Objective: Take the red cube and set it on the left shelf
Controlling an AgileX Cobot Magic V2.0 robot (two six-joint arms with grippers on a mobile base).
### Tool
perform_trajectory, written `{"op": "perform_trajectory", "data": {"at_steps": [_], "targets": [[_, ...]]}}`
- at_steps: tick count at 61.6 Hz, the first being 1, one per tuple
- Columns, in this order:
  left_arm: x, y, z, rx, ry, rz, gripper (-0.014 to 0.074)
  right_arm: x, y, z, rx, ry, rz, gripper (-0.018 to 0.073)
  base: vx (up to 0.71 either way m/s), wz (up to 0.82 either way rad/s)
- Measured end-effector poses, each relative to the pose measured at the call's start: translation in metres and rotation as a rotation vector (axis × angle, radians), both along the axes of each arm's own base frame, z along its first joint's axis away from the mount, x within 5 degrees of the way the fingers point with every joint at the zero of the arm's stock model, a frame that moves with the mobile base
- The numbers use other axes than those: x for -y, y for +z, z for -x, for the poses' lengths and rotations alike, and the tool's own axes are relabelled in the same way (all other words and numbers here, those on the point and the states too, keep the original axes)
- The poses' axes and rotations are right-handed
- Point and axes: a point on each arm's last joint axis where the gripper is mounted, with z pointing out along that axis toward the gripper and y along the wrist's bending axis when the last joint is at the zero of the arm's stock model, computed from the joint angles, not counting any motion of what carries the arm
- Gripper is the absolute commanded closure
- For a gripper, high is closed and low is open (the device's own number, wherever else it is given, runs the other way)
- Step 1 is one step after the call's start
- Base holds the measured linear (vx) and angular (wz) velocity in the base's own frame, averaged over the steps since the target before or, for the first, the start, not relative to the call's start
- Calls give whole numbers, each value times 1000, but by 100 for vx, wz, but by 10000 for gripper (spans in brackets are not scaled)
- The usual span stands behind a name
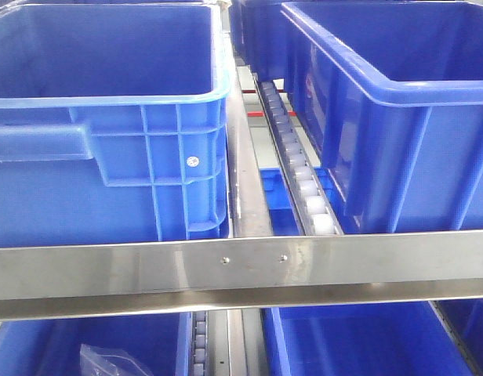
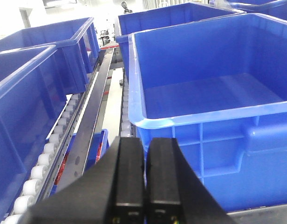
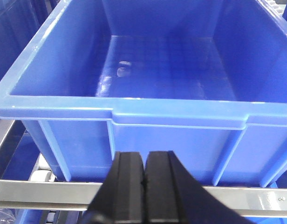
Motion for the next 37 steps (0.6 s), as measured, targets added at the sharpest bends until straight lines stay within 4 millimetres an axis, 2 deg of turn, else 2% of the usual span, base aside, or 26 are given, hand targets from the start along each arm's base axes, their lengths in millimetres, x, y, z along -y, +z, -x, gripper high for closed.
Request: {"op": "perform_trajectory", "data": {"at_steps": [27, 37], "targets": [[0, 0, 0, 0, 0, 0, 491, 1, 3, 8, 45, 1, 2, 509, 0, 0], [0, 0, 0, 0, 0, 0, 491, 1, -7, 18, 77, 2, 19, 509, 0, 0]]}}
